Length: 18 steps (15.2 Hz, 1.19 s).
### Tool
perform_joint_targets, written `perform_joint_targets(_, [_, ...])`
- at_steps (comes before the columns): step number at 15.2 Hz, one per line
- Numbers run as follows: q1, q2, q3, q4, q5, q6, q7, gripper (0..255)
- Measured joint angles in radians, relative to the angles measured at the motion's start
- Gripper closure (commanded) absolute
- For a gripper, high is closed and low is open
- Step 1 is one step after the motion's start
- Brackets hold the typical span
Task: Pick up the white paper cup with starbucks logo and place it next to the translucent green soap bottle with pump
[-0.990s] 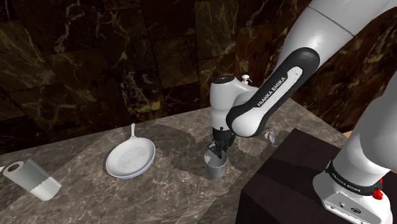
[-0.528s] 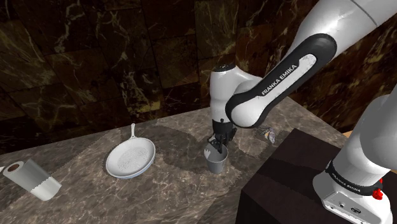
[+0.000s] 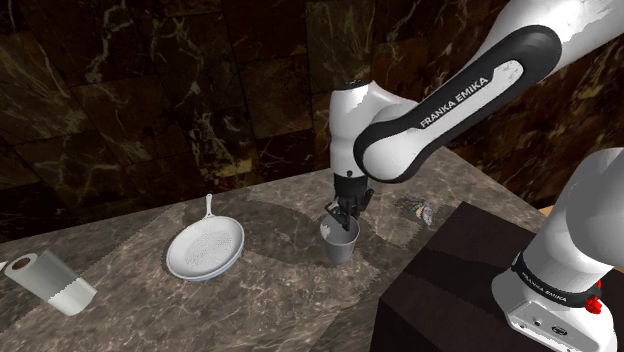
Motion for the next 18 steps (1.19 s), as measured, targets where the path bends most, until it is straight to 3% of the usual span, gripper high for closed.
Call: perform_joint_targets(18, [0.006, -0.155, -0.036, 0.13, 0.021, -0.281, -0.014, 255])
